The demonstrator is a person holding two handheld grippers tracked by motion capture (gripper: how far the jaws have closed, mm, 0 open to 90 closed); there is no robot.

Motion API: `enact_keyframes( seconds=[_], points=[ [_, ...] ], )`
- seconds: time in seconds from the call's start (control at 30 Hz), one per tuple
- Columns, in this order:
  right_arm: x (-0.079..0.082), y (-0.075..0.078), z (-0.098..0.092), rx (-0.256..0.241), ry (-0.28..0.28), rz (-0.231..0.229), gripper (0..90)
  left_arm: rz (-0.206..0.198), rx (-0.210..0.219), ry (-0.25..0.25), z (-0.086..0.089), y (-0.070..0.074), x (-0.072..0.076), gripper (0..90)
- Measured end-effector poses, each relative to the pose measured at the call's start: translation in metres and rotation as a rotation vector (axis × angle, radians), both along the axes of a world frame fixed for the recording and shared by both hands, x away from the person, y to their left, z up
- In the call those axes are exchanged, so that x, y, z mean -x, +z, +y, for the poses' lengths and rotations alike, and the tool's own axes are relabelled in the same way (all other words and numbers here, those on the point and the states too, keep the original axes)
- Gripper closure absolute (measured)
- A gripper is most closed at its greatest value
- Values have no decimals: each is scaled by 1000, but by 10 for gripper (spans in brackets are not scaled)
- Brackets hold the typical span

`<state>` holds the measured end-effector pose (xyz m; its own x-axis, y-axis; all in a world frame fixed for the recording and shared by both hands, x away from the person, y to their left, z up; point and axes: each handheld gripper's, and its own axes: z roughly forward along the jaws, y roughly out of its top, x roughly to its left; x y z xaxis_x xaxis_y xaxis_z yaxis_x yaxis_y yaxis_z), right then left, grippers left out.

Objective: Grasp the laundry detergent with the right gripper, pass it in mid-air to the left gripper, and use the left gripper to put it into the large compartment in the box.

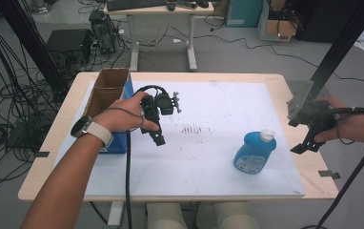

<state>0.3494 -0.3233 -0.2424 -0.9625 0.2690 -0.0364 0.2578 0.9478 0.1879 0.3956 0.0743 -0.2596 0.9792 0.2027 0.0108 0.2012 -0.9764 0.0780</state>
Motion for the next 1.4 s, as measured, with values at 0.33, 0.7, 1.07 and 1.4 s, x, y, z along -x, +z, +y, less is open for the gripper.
enact_keyframes(
  seconds=[0.33,0.7,1.07,1.4],
  points=[
    [0,4,-1,0,1,-4,84,1,-5,3,-2,-1,-2,95],
    [2,10,-2,-1,-3,-14,76,-11,3,2,-2,0,-3,95],
    [5,12,-1,2,-3,-16,76,-14,1,-2,-1,1,-3,95],
    [10,10,-1,-4,-21,-28,68,-13,17,7,1,0,-1,95]
  ],
)
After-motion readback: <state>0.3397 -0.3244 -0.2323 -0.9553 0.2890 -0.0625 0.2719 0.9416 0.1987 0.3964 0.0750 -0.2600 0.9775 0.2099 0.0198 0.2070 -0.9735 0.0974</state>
